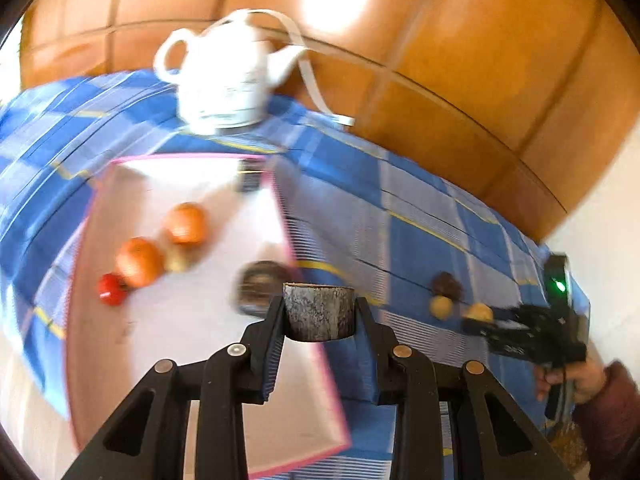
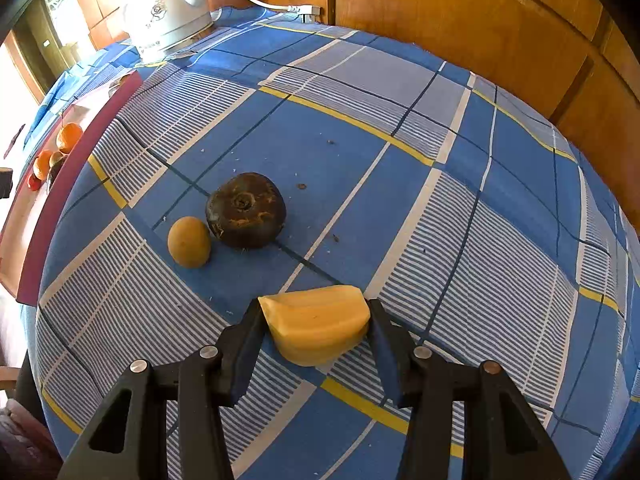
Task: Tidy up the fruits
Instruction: 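Grasp the yellow fruit wedge with the right tool while the left tool holds the chunk, then lower the cut chunk into the tray and open the left tool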
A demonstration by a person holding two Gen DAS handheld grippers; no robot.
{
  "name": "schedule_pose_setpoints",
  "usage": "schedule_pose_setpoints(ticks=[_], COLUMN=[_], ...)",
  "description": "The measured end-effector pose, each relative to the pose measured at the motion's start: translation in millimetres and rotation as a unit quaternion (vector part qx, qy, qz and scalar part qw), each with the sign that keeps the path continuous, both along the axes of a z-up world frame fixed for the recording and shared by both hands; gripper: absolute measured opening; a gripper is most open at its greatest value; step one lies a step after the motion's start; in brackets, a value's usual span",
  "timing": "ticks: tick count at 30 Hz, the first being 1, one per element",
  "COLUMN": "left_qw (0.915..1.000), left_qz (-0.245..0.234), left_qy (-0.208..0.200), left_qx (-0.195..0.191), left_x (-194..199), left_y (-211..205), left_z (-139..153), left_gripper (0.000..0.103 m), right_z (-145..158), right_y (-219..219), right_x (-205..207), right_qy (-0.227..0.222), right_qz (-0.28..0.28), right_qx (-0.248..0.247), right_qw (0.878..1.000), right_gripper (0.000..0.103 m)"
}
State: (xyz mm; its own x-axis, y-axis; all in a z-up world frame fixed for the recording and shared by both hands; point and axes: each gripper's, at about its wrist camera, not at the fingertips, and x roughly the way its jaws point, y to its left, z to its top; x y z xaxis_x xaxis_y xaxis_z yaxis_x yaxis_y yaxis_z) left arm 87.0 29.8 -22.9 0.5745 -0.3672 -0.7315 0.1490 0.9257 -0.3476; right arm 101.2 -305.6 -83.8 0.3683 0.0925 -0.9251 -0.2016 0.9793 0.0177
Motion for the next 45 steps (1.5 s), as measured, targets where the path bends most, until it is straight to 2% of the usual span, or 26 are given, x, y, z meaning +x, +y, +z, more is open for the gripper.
schedule_pose_setpoints(ticks=[3, 7, 26, 30, 37, 45], left_qw=[0.9993, 0.9982, 0.9978, 0.9974, 0.9943, 0.9913], left_qz=[0.03, 0.047, 0.044, 0.048, 0.084, 0.106], left_qy=[0.017, 0.026, 0.031, 0.027, 0.024, -0.003], left_qx=[-0.015, -0.028, 0.038, 0.046, 0.061, 0.078], left_x=[6, 16, 78, 88, 69, 29], left_y=[23, 34, 16, 14, 19, 18], left_z=[-8, -14, -32, -34, -30, -17], left_gripper=[0.033, 0.033, 0.034, 0.042, 0.041, 0.041], right_z=[-1, -2, -1, -2, -1, -1], right_y=[4, 8, 8, 7, 7, 8], right_x=[0, -1, -1, 0, 0, -1], right_qy=[-0.001, -0.002, -0.002, -0.002, -0.003, -0.005], right_qz=[0.001, 0.002, 0.004, 0.004, 0.005, 0.006], right_qx=[-0.002, -0.005, -0.008, -0.008, -0.011, -0.016], right_qw=[1.0, 1.0, 1.0, 1.0, 1.0, 1.0], right_gripper=[0.051, 0.051, 0.051, 0.051, 0.051, 0.051])
